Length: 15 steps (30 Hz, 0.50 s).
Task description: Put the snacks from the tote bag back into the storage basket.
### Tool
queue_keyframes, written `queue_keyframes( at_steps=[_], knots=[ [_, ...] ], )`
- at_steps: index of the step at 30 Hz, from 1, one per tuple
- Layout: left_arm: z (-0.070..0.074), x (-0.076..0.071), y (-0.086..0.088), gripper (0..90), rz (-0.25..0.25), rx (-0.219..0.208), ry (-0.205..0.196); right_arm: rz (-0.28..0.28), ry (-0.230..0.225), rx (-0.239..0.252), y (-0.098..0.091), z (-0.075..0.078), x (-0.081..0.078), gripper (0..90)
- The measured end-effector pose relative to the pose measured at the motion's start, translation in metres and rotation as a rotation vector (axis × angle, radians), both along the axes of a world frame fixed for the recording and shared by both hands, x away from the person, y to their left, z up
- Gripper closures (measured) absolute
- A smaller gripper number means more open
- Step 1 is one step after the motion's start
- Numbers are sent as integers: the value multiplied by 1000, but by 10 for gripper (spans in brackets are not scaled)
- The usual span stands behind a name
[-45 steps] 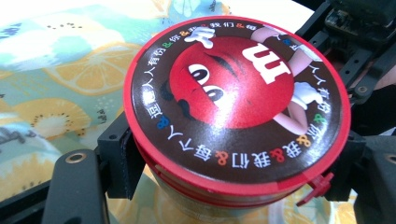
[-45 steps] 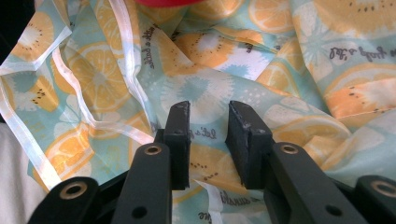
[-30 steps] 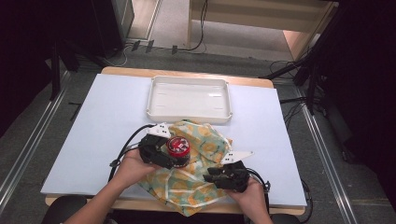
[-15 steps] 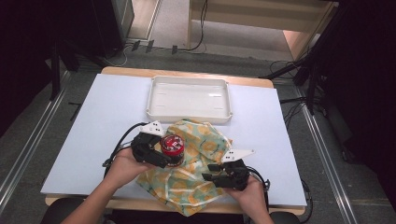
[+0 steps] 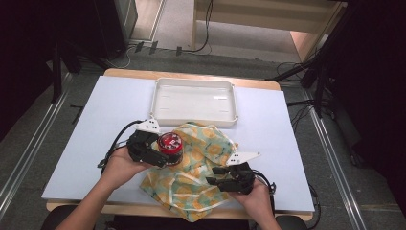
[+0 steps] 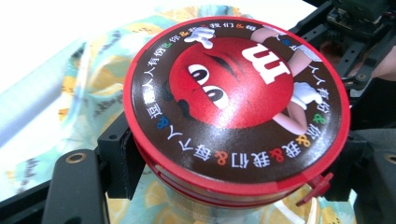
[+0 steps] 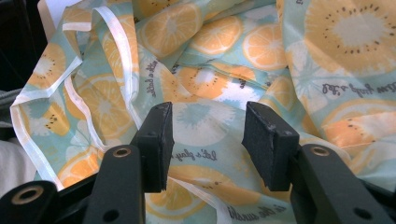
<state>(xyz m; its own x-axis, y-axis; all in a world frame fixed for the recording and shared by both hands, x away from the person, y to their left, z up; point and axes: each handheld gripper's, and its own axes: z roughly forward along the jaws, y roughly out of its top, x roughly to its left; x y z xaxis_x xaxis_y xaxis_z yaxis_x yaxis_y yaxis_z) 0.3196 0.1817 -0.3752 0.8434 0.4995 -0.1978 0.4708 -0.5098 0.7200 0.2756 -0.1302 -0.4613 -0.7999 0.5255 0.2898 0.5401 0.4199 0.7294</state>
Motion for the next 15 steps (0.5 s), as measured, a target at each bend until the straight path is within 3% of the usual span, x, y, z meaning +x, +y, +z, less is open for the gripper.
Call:
queue_keyframes(
  at_steps=[15],
  knots=[
    [21, 26, 11, 259, 48, -11, -11, 11, -11, 3, 2, 0, -1, 531]
  ],
)
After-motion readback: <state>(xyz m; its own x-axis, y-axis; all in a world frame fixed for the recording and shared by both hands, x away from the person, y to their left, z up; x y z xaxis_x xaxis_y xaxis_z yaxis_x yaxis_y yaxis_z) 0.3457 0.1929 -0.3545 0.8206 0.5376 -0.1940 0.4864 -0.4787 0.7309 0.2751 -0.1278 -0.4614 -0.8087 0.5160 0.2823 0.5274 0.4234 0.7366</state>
